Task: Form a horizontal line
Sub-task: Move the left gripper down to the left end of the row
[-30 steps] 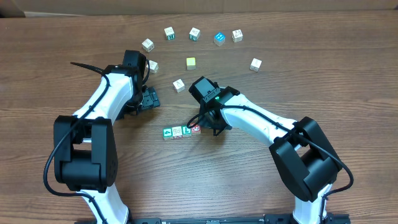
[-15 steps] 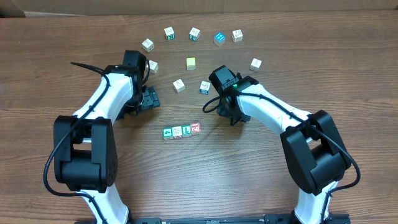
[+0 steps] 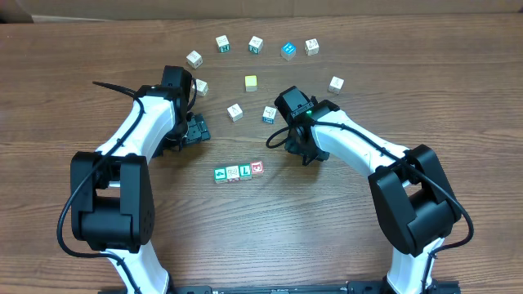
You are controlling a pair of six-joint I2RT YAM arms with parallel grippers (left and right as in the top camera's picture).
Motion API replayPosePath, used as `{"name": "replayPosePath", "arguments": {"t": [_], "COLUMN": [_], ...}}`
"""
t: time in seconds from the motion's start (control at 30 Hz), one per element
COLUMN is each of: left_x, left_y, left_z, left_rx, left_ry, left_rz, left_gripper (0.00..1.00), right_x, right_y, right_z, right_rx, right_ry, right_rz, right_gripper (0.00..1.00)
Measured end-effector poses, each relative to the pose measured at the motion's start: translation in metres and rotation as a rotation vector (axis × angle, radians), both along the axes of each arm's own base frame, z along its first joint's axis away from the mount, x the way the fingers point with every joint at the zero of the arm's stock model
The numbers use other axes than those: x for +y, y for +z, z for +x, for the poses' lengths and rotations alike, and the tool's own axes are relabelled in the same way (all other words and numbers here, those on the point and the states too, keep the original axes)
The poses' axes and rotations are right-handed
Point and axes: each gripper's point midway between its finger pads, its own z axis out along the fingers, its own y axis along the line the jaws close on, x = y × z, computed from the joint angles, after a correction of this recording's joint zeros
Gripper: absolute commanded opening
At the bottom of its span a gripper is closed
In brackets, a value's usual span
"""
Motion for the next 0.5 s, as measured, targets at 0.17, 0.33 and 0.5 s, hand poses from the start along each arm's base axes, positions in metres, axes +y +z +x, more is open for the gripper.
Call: {"name": "replayPosePath", "arguments": {"t": [0.17, 0.33, 0.5], "left_x": [0.0, -0.003, -0.005], "left_y": [0.0, 0.002, 0.007], "left_z": [0.0, 0.023, 0.045], "left_rx": [0.0, -0.094, -0.19], "left_ry": [0.0, 0.0, 0.0], "left_rz": [0.0, -0.011, -0.021], "left_gripper": [1.0, 0.99, 1.0], "right_x": [0.0, 0.0, 0.002], "right_y": [0.0, 0.0, 0.0], "right_z": [0.0, 0.0, 0.002], "right_rx": [0.002, 0.0, -0.01], "right_ry": [0.0, 0.0, 0.0], "right_rz": [0.002, 0.003, 0.009], "right_gripper": [0.39, 0.39, 0.39]}}
